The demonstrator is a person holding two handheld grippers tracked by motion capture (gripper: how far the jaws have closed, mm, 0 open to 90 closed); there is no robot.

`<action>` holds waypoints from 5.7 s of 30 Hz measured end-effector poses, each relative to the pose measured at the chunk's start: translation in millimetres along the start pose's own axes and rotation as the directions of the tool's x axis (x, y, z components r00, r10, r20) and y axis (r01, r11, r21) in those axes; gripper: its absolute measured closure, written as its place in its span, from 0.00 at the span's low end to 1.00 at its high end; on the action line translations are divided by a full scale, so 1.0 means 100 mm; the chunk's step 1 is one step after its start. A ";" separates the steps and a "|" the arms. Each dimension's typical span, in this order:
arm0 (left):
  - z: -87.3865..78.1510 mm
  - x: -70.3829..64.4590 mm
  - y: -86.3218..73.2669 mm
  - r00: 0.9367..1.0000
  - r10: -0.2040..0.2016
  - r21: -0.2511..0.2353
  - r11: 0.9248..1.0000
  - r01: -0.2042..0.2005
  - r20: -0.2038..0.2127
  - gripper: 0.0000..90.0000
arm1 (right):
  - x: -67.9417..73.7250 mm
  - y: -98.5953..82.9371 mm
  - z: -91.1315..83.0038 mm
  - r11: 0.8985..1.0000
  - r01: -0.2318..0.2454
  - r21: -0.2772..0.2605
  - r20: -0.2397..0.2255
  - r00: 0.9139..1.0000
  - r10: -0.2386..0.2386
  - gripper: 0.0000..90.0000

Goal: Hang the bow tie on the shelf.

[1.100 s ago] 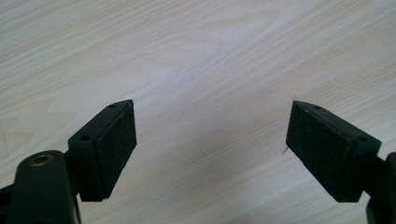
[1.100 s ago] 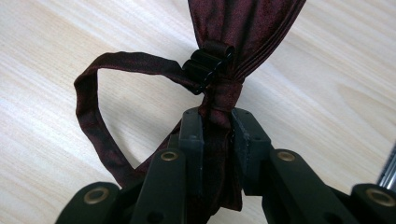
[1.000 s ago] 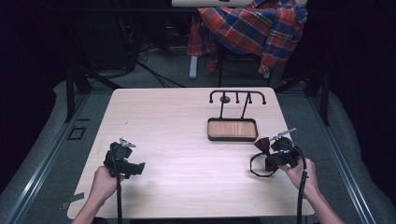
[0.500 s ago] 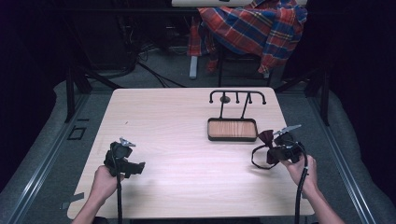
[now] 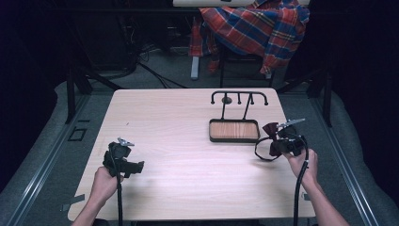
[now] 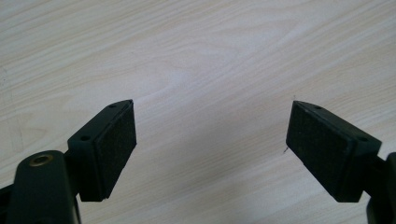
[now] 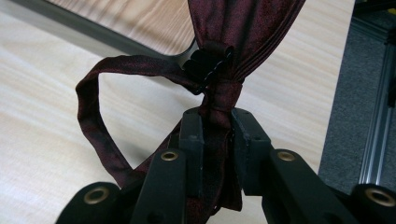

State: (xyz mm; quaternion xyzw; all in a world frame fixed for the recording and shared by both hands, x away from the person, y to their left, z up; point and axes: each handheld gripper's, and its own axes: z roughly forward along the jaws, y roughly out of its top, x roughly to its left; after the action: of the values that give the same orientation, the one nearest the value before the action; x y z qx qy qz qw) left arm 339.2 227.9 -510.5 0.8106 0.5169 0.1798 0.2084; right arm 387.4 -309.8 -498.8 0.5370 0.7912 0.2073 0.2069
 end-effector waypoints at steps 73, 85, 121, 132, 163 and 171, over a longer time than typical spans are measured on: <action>0.03 0.00 -0.03 1.000 -0.013 0.019 1.000 0.013 -0.027 0.18 | -0.29 0.55 -0.40 0.922 -0.182 -0.341 -0.096 0.983 0.158 0.84; 0.03 0.01 -0.04 1.000 -0.008 0.019 1.000 0.009 -0.025 0.18 | -0.24 0.69 -0.31 0.919 -0.195 -0.341 -0.091 0.980 0.175 0.84; 0.10 -0.08 0.08 0.998 0.054 0.019 0.998 -0.054 -0.012 0.18 | -0.41 0.61 0.04 0.938 -0.242 -0.249 -0.057 0.970 0.235 0.84; 0.02 -0.03 0.02 0.999 0.028 0.000 1.000 -0.028 -0.030 0.18 | -0.39 0.62 0.07 0.938 -0.247 -0.243 -0.052 0.969 0.242 0.84; 0.04 -0.01 -0.05 0.999 0.029 0.023 0.999 -0.028 -0.022 0.18 | -0.43 0.82 0.24 0.909 -0.314 -0.275 -0.088 0.949 0.301 0.83; 0.01 0.01 -0.07 0.999 0.025 0.021 0.999 -0.025 -0.023 0.18 | -0.37 0.84 0.23 0.909 -0.299 -0.289 -0.089 0.954 0.286 0.82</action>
State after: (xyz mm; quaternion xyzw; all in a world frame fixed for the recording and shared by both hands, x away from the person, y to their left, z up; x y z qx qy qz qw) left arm 335.3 231.0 -515.0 0.8170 0.5109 0.1864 0.1920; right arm 476.8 -313.3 -467.7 0.6071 0.6656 0.3652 0.2346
